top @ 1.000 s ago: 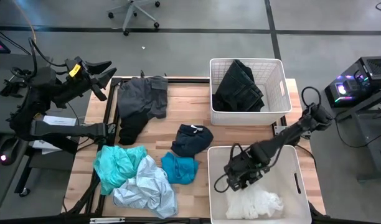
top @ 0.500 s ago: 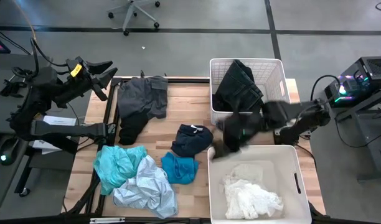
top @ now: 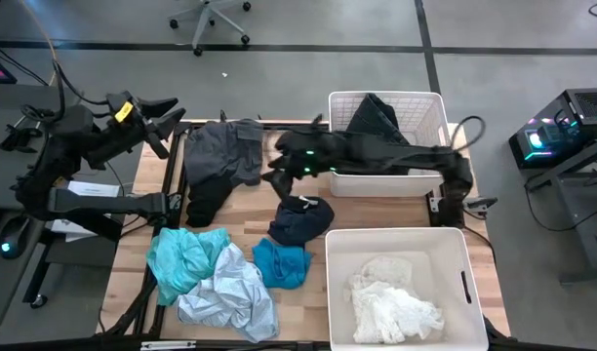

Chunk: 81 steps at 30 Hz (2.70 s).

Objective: Sort clothes
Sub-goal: Put the dark blue pants into the top white laundry bin

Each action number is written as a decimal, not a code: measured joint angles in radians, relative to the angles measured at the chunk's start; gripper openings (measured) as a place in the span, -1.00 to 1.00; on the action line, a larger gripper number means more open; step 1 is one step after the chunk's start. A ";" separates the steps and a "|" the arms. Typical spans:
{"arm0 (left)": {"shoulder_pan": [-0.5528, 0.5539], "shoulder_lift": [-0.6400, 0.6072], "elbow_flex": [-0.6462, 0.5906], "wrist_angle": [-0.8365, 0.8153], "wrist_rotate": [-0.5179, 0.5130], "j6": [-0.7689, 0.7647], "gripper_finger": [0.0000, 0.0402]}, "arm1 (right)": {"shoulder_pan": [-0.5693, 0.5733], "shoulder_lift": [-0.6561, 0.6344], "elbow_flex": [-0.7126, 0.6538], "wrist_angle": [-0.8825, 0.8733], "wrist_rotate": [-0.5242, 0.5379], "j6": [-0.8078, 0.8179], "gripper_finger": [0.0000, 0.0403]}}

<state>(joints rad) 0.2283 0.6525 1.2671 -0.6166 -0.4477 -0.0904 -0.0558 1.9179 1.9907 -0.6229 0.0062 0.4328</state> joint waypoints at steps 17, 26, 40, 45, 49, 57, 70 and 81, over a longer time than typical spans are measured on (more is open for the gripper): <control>0.000 0.006 0.000 -0.045 -0.001 -0.012 -0.20 | 0.013 0.410 -0.001 -0.302 -0.131 -0.144 -0.02; 0.000 0.006 0.000 -0.045 -0.001 -0.011 -0.20 | 0.044 0.511 0.006 -0.373 -0.049 -0.060 -0.41; 0.000 0.006 0.000 -0.045 -0.001 -0.013 -0.20 | -0.012 0.240 -0.002 -0.113 -0.027 0.039 -0.97; 0.000 0.006 0.000 -0.045 -0.001 -0.014 -0.20 | -0.012 0.038 -0.004 -0.073 0.128 0.011 -0.98; 0.000 0.006 0.000 -0.044 -0.001 -0.029 -0.20 | -0.005 -0.151 0.000 -0.102 0.362 -0.045 -0.98; 0.000 0.006 0.000 -0.044 -0.001 -0.039 -0.20 | -0.067 -0.381 -0.001 -0.389 0.819 0.029 -0.98; 0.000 0.008 0.000 -0.044 -0.001 -0.046 -0.20 | -0.375 -0.365 -0.431 -0.699 0.438 0.251 -0.98; 0.000 0.008 0.000 -0.044 -0.001 -0.057 -0.20 | -0.412 -0.368 -0.867 -0.625 0.190 0.404 -0.97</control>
<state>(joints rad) 0.2283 0.6609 1.2671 -0.6605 -0.4484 -0.1470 -0.4679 1.5501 1.1234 -1.2477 0.1961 0.8370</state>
